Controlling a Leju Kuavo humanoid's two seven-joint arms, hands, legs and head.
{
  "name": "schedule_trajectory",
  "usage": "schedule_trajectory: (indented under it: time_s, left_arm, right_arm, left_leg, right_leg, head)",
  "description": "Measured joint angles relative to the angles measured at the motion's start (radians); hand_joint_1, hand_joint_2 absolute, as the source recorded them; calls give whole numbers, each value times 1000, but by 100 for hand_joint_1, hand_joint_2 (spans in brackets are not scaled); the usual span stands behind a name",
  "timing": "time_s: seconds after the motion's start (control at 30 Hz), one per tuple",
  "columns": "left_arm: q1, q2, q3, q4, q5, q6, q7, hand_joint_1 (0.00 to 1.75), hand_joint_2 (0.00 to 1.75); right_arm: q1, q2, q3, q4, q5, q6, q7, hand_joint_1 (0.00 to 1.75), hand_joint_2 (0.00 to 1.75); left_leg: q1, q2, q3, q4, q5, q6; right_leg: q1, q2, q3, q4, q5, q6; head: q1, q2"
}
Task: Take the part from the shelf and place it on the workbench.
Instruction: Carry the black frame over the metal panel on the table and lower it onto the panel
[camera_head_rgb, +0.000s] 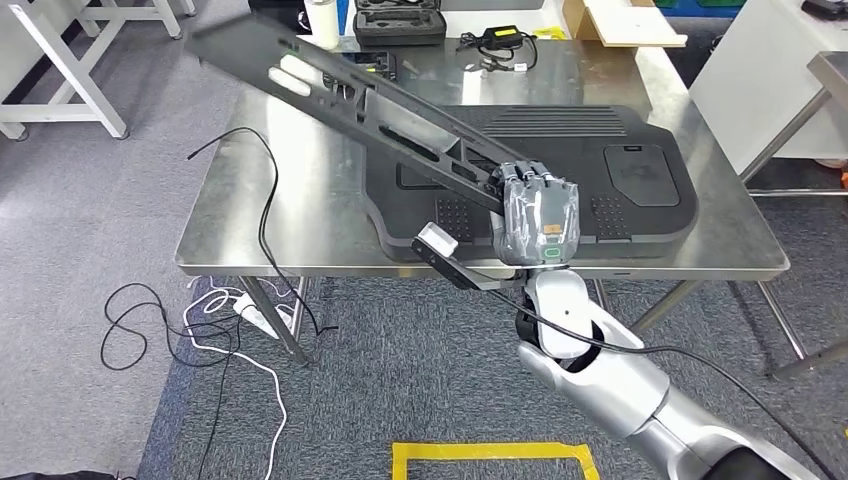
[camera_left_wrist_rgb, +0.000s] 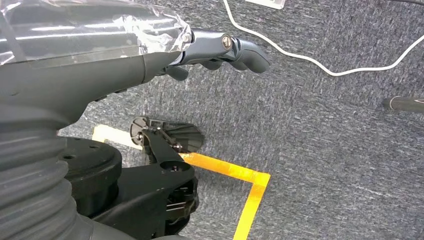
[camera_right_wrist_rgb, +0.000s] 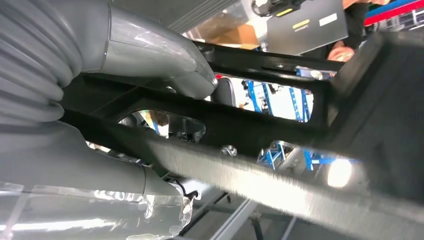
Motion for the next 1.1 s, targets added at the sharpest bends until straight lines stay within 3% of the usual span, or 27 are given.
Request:
schedule_trajectory:
  time_s: [0.07,0.1,0.27,0.33,0.4,0.43,0.47,0.5,0.57,0.63,0.67,0.8,1.1]
  left_arm:
    - [-1,0,0,0,0,-4,1,0,175]
    - [-2,0,0,0,0,-4,1,0,175]
    - [-6,2,-5,0,0,-8,3,0,175]
    - [-9,3,-7,0,0,-10,4,0,175]
    - [-9,3,-8,0,0,-11,6,0,175]
    - [-8,3,-9,0,0,-11,6,0,175]
    - [-7,3,-10,0,0,-11,7,0,175]
    - [-7,3,-11,0,0,-11,7,0,175]
    - [-8,6,-13,0,0,-11,7,0,175]
    - [-9,8,-15,0,0,-12,7,0,175]
    - [-9,8,-15,0,0,-13,7,0,175]
    - [-9,9,-16,0,0,-14,7,0,175]
    - [-10,9,-16,0,0,6,-1,0,175]
  right_arm:
    - [-18,-6,-1,12,3,9,1,175,175]
    - [-27,-9,-2,17,4,12,2,175,175]
    - [-54,-24,-8,39,-3,24,5,175,175]
    - [-60,-31,-11,46,-13,25,7,175,175]
    - [-61,-38,-16,54,-23,24,8,175,175]
    - [-61,-41,-17,57,-28,23,9,175,175]
    - [-60,-43,-18,60,-30,23,9,175,175]
    - [-60,-46,-18,63,-31,23,9,175,175]
    - [-61,-50,-18,67,-33,21,9,175,175]
    - [-61,-55,-20,70,-39,16,9,175,175]
    - [-61,-57,-21,71,-42,14,10,175,175]
    - [-56,-64,-23,77,-53,2,11,175,175]
    - [-55,-66,-24,83,-61,-7,11,175,175]
  left_leg:
    - [-2,-1,7,7,-13,-8]
    - [-3,-1,7,11,-17,-12]
    - [-5,-1,5,30,-38,-36]
    - [-1,0,-35,118,-81,-47]
    - [2,0,-108,251,-126,-54]
    - [4,0,-136,292,-130,-55]
    - [4,0,-145,296,-113,-54]
    - [4,0,-136,262,-79,-51]
    - [1,0,-85,131,1,-40]
    - [-6,-1,-50,42,30,-30]
    - [-7,-1,-46,31,25,-29]
    - [-5,-3,-45,19,21,-34]
    - [-6,-3,-44,20,16,-26]
  right_leg:
    - [2,-3,45,-128,74,-4]
    - [3,-3,60,-170,89,-8]
    - [2,1,75,-201,82,-30]
    - [-1,-2,83,-205,79,-39]
    - [-1,-3,90,-205,73,-45]
    - [-1,-3,94,-205,69,-47]
    - [-1,-1,100,-205,65,-47]
    - [-1,0,107,-205,60,-46]
    - [1,2,123,-205,48,-41]
    - [2,3,129,-206,41,-32]
    - [3,4,127,-204,38,-28]
    - [4,1,131,-210,35,-35]
    - [4,1,138,-226,39,-22]
  head:
    - [4,0]
    - [5,0]
    - [1,0]
    - [-6,0]
    - [-11,0]
    - [-12,0]
    - [-12,0]
    - [-13,0]
    - [-15,0]
    - [-17,0]
    - [-17,0]
    - [-15,0]
    - [-14,0]
